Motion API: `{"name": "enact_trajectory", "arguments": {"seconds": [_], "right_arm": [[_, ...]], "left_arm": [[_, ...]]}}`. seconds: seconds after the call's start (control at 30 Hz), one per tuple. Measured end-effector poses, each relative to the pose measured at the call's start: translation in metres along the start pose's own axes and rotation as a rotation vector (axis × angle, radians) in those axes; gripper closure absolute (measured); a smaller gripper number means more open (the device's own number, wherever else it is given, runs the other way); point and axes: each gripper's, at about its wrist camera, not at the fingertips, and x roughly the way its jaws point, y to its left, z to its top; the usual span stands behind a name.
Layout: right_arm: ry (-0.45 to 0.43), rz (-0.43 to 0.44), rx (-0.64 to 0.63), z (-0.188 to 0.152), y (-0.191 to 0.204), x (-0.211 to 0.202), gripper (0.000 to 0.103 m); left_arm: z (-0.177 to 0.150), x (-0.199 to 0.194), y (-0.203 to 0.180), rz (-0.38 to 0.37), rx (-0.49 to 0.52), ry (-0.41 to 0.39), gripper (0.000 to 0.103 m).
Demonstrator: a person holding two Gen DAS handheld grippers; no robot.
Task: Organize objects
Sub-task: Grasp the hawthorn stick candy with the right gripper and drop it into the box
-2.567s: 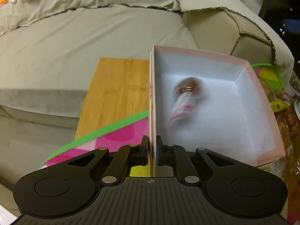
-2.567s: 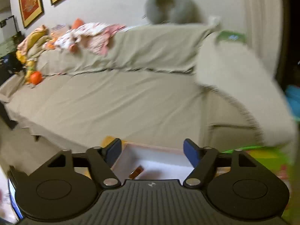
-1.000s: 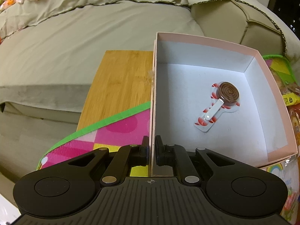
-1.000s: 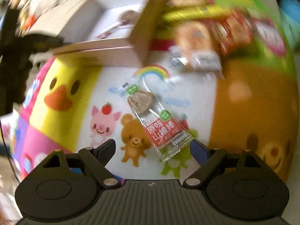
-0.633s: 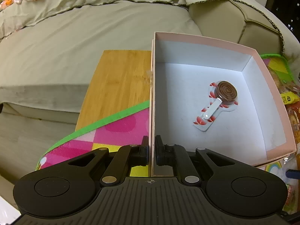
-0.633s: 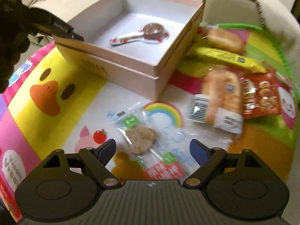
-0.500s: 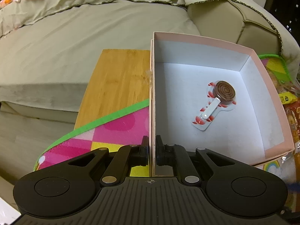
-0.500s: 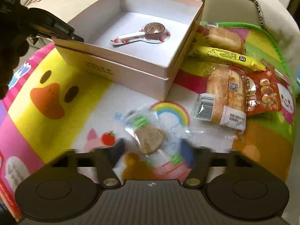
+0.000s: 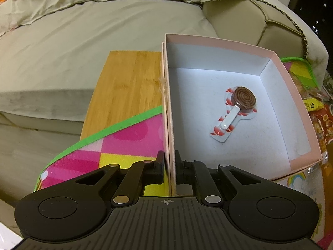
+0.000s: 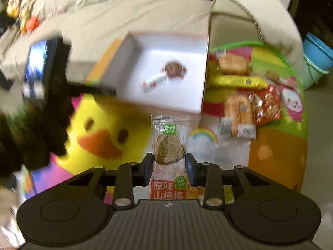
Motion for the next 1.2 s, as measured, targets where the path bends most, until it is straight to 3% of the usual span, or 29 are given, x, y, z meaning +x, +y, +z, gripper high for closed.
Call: {"name": "enact_trajectory", "arguments": {"seconds": [0.17, 0.4, 0.53, 0.77, 0.9, 1.2], "right_arm": [[-0.064, -0.014, 0.037, 0.050, 0.012, -0.027, 0.071], [-0.147, 0.013, 0.075, 0.131, 0.042, -0.004, 0.070], [-0.164, 0.031, 0.121, 0.159, 0.049, 0.025, 0.049], [-0.154, -0.111, -0.017, 0.149, 0.053, 0.037, 0.049], [-0.127, -0.165, -0.021, 0.139, 0.039, 0.044, 0.049], [-0.133, -0.150, -0.008, 0.110, -0.005, 0.042, 0.049]], "left_arm": [[0.001, 0.000, 0.004, -0.019, -0.013, 0.001, 0.092], [0.003, 0.001, 0.011, -0.045, -0.025, 0.004, 0.091], [0.005, 0.001, 0.012, -0.046, -0.030, 0.007, 0.091], [0.004, 0.001, 0.011, -0.041, -0.022, 0.009, 0.092], [0.003, 0.001, 0.010, -0.030, -0.021, 0.005, 0.092], [0.000, -0.001, 0.007, -0.009, -0.033, -0.006, 0.093]]}}
